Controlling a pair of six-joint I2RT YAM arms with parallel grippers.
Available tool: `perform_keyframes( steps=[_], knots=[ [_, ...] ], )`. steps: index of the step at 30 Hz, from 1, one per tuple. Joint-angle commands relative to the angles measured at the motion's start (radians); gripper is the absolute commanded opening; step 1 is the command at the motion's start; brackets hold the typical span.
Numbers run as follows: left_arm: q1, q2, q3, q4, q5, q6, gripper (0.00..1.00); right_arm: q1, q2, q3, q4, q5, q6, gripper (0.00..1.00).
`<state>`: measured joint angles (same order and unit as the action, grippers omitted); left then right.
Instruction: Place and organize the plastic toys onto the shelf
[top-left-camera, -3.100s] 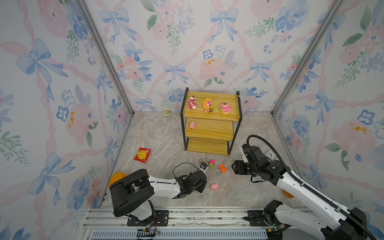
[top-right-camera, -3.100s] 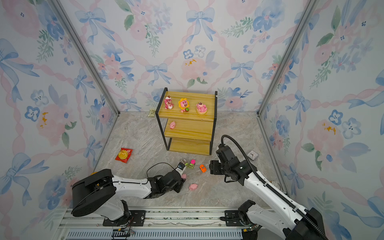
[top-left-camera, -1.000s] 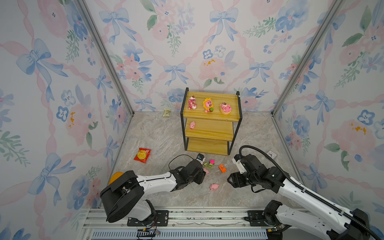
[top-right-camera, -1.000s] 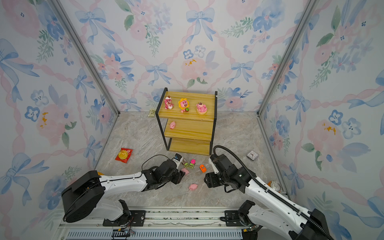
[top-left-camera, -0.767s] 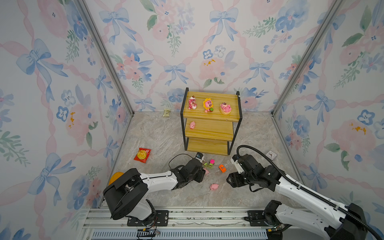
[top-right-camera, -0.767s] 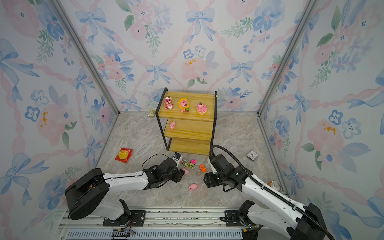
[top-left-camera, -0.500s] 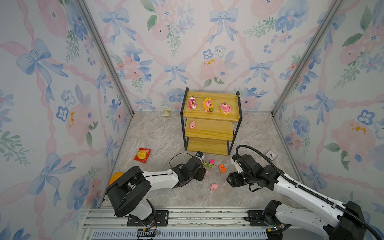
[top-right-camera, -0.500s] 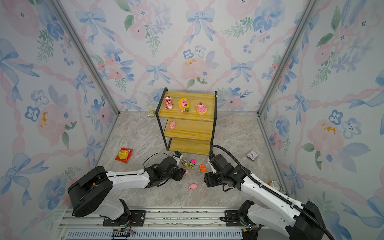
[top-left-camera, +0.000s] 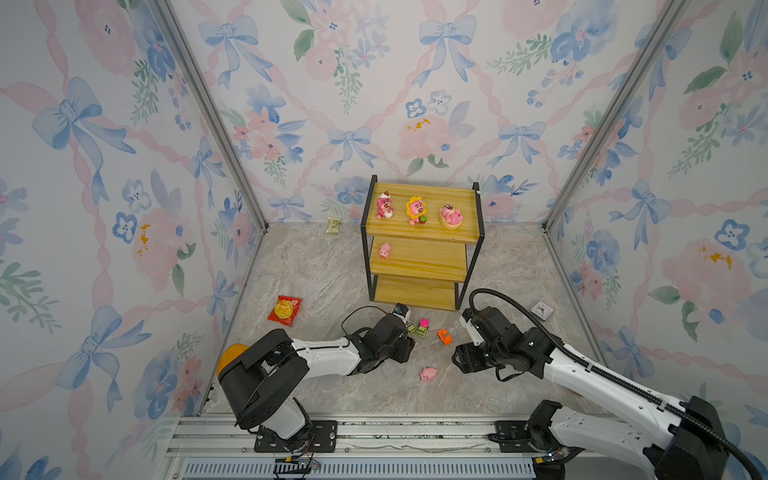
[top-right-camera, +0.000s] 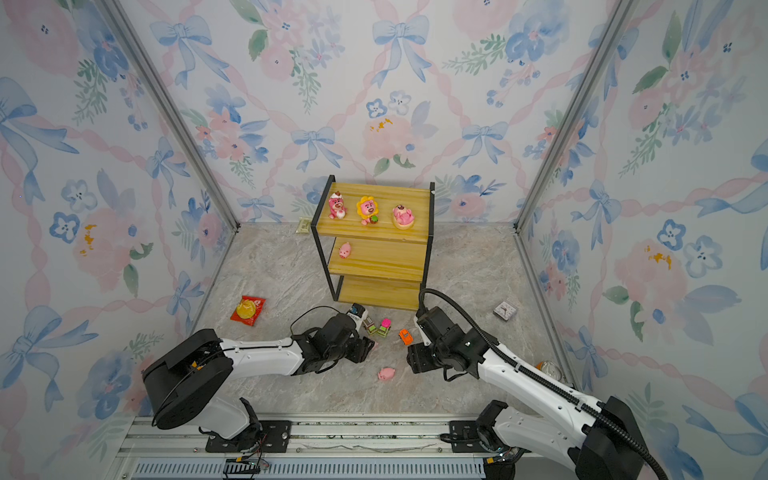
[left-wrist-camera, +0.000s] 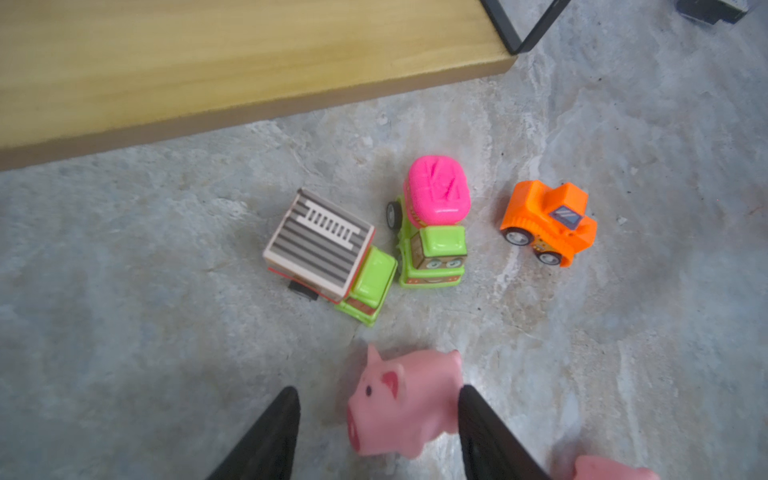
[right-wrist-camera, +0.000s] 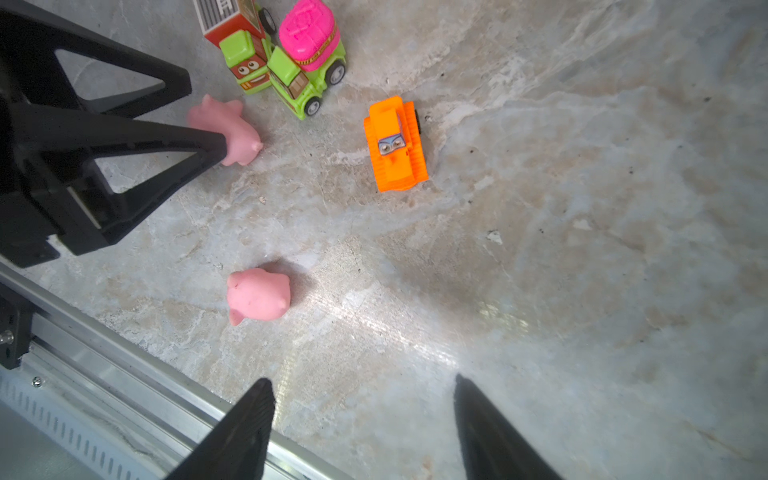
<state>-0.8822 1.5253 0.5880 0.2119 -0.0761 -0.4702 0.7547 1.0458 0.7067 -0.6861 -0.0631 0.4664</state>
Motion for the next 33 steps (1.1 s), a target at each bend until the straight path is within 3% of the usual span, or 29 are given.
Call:
perform_keyframes(
  steps=[1, 21, 27, 33],
  knots=[
    [0.004, -0.047, -0.051, -0.009, -0.001, -0.04, 0.61, 0.009, 0.008, 0.027, 0.003, 0.014, -0.012, 0.71],
    [-0.111, -0.103, -0.139, -0.008, -0.06, -0.114, 0.61, 0.008, 0.042, 0.04, 0.014, 0.002, -0.028, 0.71],
    [-0.077, -0.181, -0.151, -0.038, -0.081, -0.09, 0.62, 0.007, 0.048, 0.045, 0.022, -0.001, -0.028, 0.71],
    [0.011, -0.224, -0.148, 0.004, -0.019, -0.047, 0.64, 0.007, 0.053, 0.051, 0.022, 0.0, -0.032, 0.71]
  ],
)
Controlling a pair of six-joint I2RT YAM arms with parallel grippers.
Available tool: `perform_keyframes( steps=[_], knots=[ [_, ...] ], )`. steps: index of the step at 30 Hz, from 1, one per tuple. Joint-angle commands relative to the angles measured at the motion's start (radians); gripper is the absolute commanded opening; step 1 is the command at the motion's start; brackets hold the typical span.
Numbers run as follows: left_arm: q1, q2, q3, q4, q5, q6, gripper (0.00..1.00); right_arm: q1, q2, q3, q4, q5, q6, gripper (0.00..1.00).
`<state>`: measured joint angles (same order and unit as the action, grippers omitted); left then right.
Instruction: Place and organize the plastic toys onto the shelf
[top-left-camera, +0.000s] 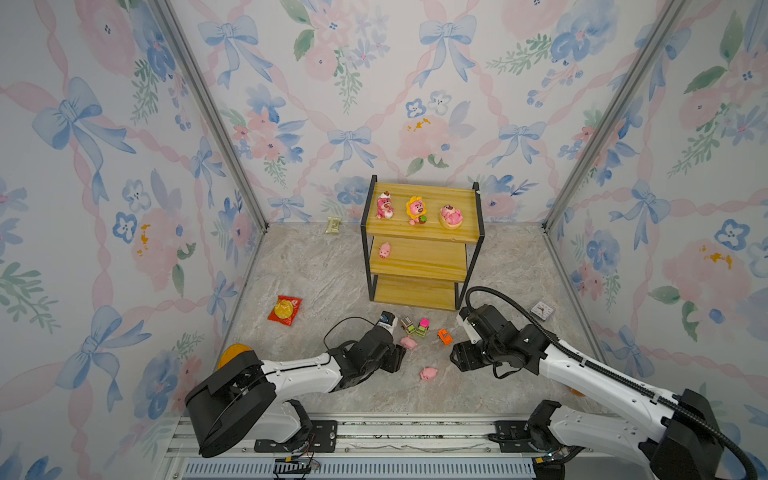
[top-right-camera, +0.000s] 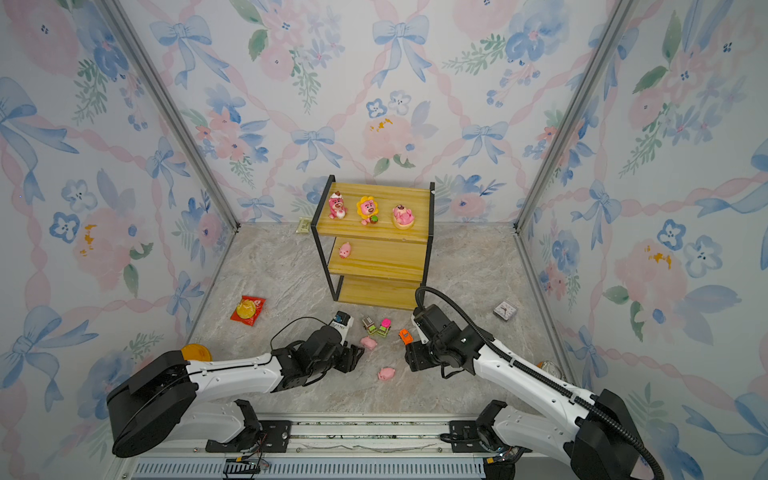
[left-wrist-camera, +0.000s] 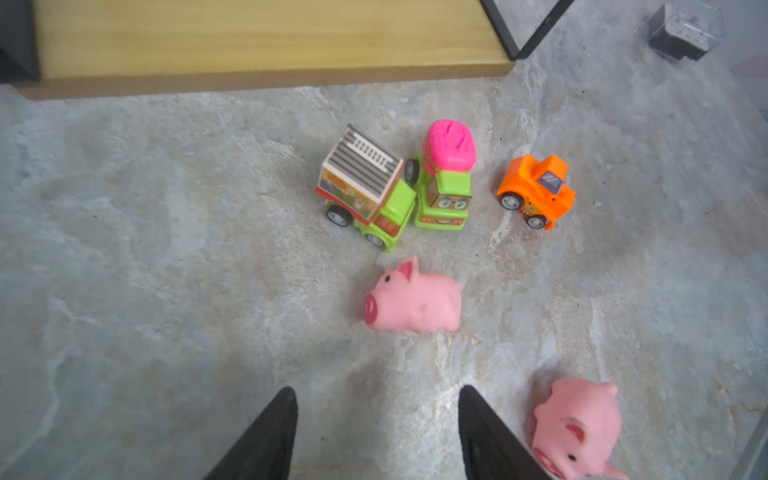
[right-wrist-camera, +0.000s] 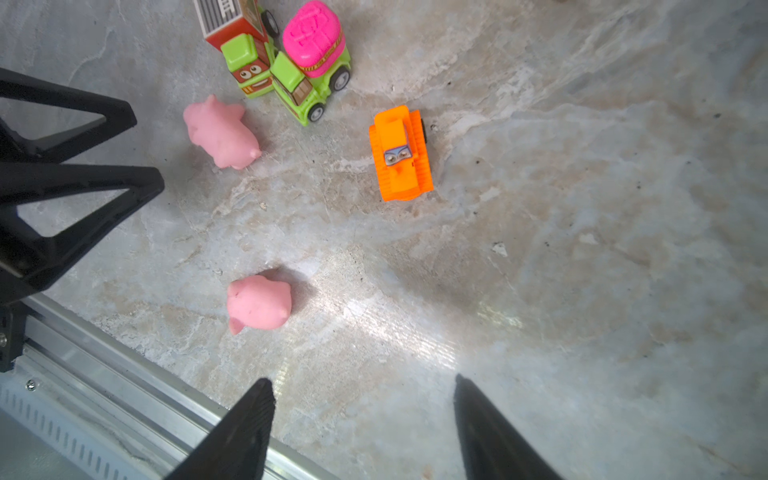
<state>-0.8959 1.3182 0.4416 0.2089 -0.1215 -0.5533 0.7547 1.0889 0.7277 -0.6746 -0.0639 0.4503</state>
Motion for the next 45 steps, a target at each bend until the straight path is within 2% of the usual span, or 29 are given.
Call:
perform_keyframes(
  steps=[1, 14, 31, 37, 45],
  knots=[
    [0.038, -0.015, 0.007, 0.007, 0.03, 0.044, 0.64, 0.006, 0.01, 0.031, 0.01, 0.001, -0.016, 0.71],
    [0.064, 0.144, 0.123, 0.039, 0.111, 0.073, 0.64, 0.008, 0.015, 0.032, 0.01, 0.006, -0.023, 0.71],
    [0.063, 0.231, 0.125, 0.082, 0.151, 0.052, 0.63, 0.004, 0.022, 0.026, 0.019, 0.002, -0.025, 0.71],
    [0.063, 0.243, 0.128, 0.088, 0.162, 0.054, 0.59, 0.002, 0.02, 0.022, 0.02, 0.003, -0.022, 0.71],
    [0.063, 0.268, 0.138, 0.095, 0.182, 0.044, 0.49, 0.0, 0.013, 0.019, 0.018, 0.009, -0.016, 0.71]
  ],
)
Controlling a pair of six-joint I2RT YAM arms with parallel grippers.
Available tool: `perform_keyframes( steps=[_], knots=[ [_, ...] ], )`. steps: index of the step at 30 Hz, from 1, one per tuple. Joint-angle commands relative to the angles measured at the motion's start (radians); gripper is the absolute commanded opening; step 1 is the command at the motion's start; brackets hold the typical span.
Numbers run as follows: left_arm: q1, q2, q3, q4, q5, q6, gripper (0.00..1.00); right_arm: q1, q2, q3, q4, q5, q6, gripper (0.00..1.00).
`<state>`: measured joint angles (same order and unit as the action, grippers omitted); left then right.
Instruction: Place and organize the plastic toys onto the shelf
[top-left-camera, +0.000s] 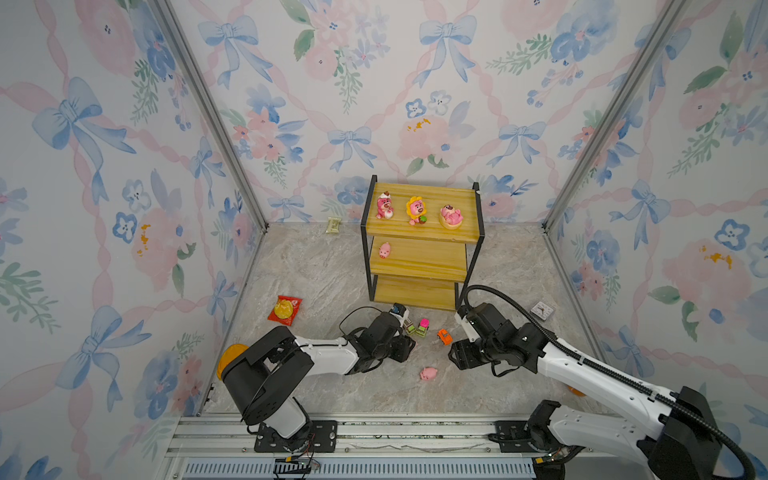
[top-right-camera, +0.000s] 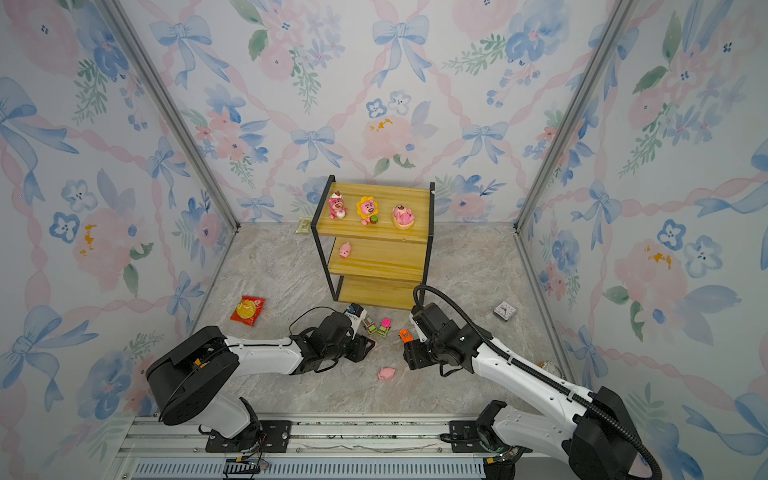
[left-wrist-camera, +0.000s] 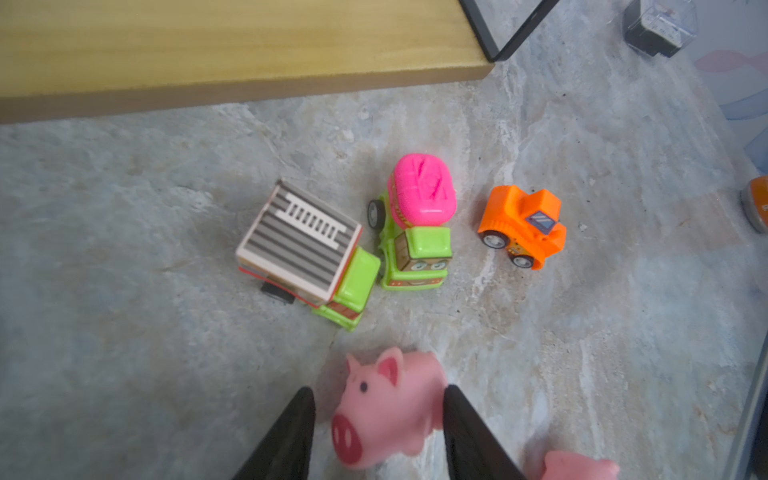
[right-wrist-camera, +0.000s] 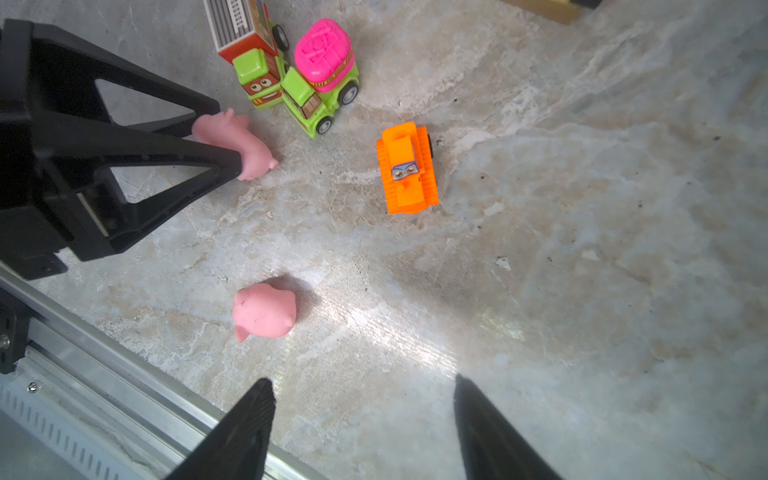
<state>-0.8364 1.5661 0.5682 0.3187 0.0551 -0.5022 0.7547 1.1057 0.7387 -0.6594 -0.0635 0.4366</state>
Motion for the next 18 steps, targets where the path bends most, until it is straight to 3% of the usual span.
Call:
perform_keyframes(
  steps=[1, 18],
  knots=[
    [0.003, 0.018, 0.01, -0.015, 0.008, -0.01, 0.48, 0.0, -0.006, 0.008, 0.001, 0.01, -0.002, 0.71],
    [0.004, -0.015, 0.004, -0.015, 0.021, -0.027, 0.33, 0.0, -0.029, -0.005, -0.005, 0.027, 0.004, 0.71]
  ],
)
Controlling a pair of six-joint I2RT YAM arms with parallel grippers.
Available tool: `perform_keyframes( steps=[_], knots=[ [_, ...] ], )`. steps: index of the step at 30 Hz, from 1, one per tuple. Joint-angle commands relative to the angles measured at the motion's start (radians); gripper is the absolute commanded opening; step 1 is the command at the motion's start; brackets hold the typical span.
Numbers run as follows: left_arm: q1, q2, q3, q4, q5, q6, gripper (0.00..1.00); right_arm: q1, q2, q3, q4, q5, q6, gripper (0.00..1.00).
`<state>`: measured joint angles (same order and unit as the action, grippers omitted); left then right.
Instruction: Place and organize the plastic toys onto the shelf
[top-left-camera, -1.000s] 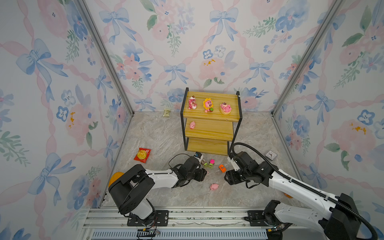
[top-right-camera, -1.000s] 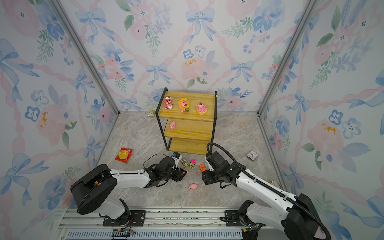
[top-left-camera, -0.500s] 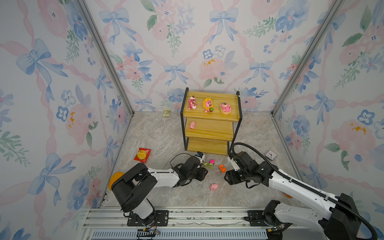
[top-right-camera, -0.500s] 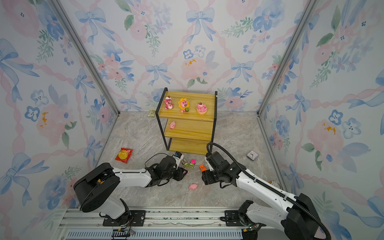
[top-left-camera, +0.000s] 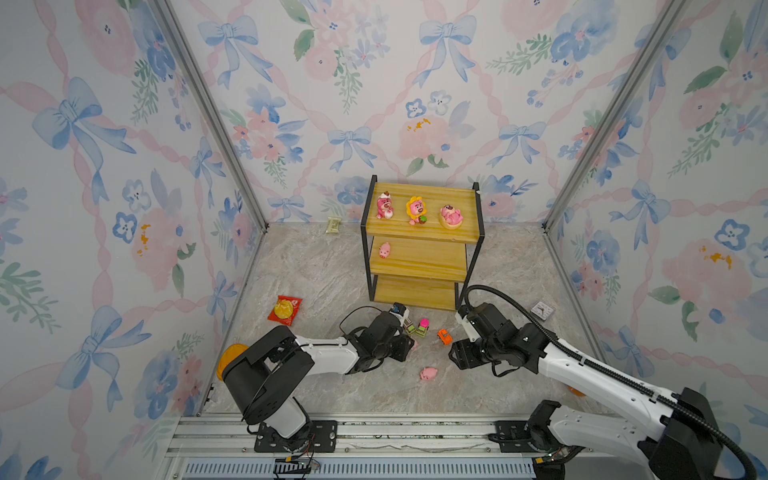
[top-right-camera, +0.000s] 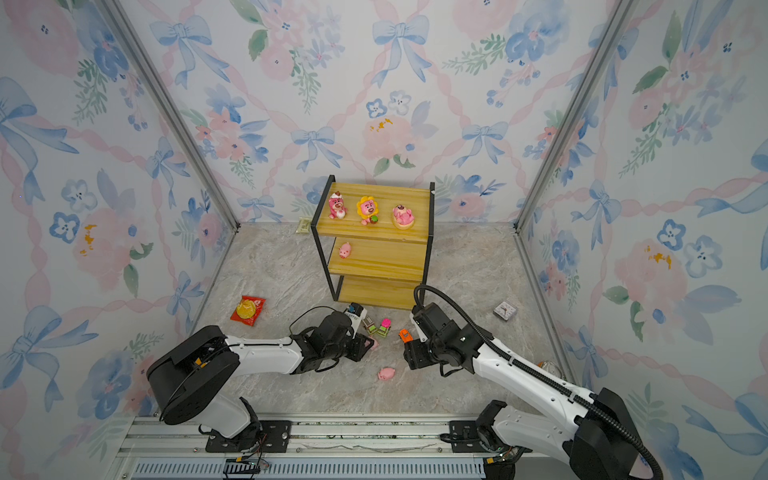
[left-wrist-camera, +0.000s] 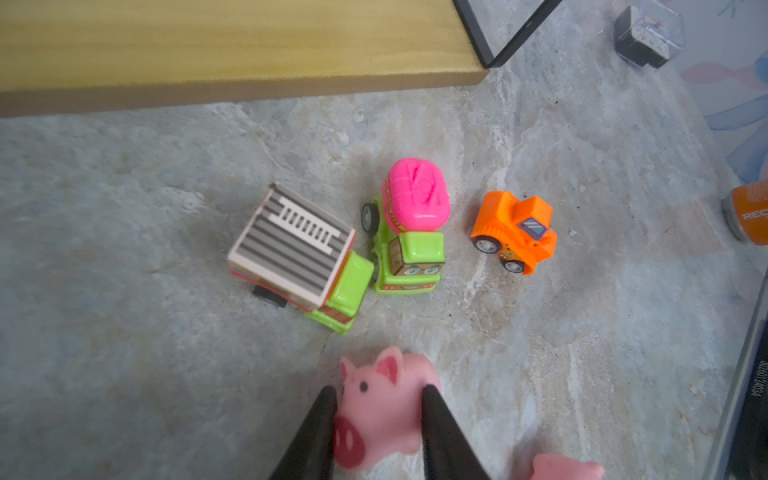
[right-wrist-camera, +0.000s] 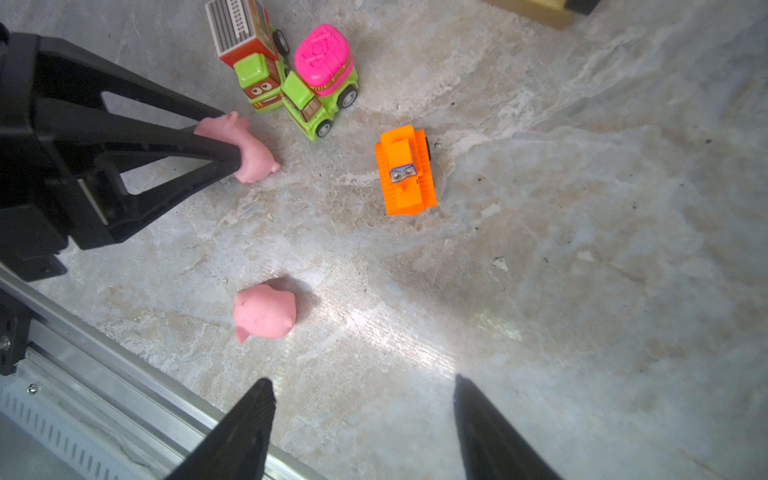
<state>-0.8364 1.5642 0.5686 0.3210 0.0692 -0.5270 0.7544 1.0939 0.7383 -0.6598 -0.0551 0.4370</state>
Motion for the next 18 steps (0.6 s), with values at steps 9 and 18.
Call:
perform_keyframes(
  steps=[9, 18],
  knots=[
    [0.003, -0.069, -0.018, -0.017, -0.009, 0.037, 0.3, -0.007, -0.043, -0.004, -0.017, 0.031, 0.003, 0.7],
    [-0.03, -0.151, -0.039, -0.013, -0.067, 0.107, 0.31, -0.02, -0.059, -0.005, -0.039, 0.037, -0.007, 0.7]
  ],
)
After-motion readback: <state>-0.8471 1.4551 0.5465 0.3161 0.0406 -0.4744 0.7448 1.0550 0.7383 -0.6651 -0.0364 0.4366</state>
